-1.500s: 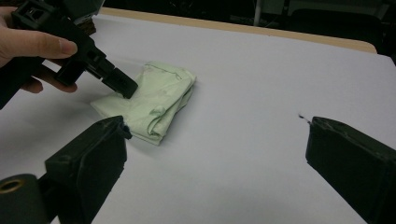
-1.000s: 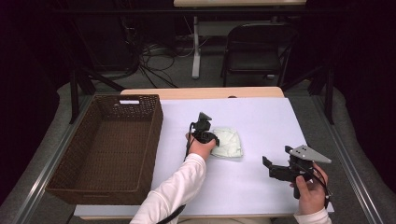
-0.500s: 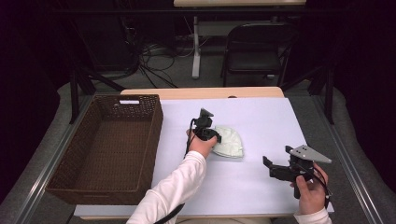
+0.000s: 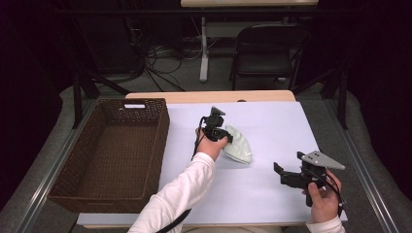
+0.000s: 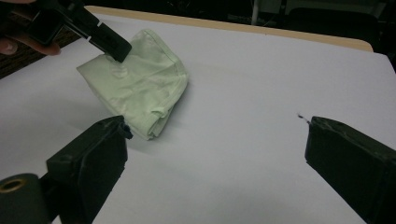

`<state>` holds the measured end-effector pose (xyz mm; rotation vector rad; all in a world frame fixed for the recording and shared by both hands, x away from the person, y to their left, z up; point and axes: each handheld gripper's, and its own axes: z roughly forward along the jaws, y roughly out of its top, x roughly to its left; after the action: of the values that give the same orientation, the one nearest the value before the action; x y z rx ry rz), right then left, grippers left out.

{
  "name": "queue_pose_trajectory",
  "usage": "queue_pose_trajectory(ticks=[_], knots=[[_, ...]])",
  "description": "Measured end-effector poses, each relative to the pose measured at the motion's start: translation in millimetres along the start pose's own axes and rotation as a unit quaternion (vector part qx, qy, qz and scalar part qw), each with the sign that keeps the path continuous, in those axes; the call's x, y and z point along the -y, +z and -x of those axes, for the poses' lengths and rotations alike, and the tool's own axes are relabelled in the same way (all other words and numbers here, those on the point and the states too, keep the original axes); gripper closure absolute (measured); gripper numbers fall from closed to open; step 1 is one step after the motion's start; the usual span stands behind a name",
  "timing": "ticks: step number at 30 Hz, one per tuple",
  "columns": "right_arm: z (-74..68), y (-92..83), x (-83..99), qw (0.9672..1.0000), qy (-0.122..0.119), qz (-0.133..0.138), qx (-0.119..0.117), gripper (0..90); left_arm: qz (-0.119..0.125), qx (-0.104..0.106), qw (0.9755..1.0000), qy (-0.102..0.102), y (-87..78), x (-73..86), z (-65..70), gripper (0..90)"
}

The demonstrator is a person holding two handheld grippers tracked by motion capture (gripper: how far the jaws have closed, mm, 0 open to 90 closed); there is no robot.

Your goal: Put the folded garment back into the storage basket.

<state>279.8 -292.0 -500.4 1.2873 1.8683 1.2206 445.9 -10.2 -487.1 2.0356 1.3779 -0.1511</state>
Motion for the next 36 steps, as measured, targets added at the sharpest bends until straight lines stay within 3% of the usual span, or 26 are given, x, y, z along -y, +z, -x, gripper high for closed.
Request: queue_pose_trajectory(ticks=[36], knots=[[0.1,2.0,1.1,1.0,0.0,-0.001,0.001,5.6,0.056,-0.015,0.9982,-0.018,-85.8,-9.6,-28.7,85.7]])
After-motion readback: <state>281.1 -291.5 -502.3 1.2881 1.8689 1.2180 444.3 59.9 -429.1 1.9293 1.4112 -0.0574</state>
